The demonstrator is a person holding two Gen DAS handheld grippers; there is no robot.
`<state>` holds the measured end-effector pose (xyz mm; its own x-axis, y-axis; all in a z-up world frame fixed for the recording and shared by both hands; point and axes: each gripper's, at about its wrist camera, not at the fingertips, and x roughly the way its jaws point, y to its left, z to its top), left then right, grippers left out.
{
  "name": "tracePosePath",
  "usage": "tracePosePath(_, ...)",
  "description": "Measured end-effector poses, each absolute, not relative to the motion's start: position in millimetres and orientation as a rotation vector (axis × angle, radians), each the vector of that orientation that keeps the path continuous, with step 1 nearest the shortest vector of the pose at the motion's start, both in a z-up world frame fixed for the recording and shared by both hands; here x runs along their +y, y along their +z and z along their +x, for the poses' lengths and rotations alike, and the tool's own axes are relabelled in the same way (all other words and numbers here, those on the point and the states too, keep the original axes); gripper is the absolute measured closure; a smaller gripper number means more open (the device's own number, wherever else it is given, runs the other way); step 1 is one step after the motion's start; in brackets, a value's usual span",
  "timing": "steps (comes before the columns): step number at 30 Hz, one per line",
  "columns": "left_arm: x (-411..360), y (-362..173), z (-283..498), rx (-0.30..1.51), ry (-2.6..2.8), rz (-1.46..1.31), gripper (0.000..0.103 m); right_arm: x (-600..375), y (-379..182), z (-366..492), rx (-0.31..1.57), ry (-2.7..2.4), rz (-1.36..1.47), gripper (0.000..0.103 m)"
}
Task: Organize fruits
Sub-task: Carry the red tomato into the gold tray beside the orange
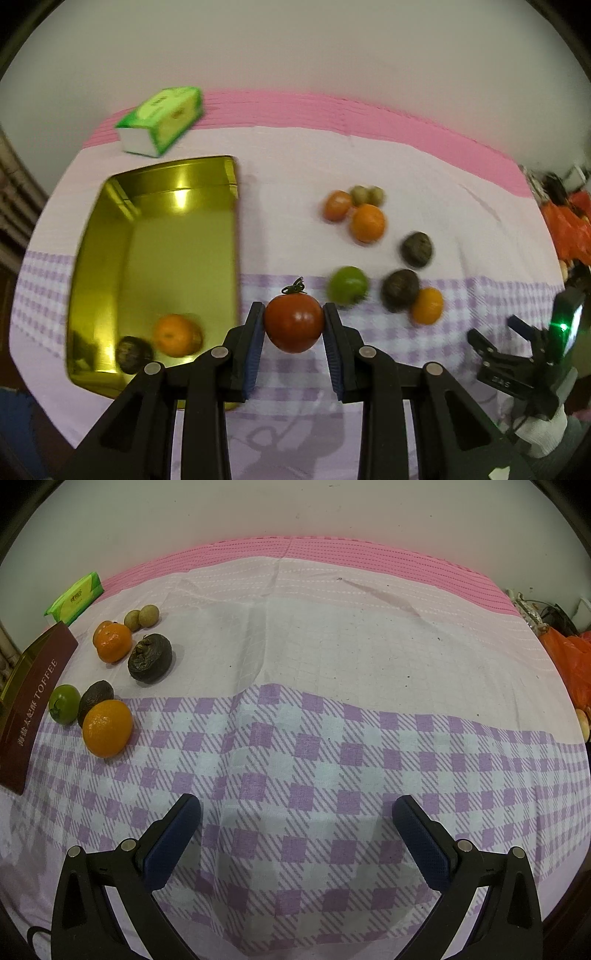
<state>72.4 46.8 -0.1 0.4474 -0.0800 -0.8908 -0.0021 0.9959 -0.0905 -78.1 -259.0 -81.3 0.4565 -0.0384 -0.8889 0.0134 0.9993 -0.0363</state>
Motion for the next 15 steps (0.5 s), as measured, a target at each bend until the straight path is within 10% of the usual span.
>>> tracePosePath(15,129.9,-24.9,72.7,1.193,0.126,-0.161,0.075,-258.3,-81.2,-80.9,1.088,-0.027,-0.026,0.0)
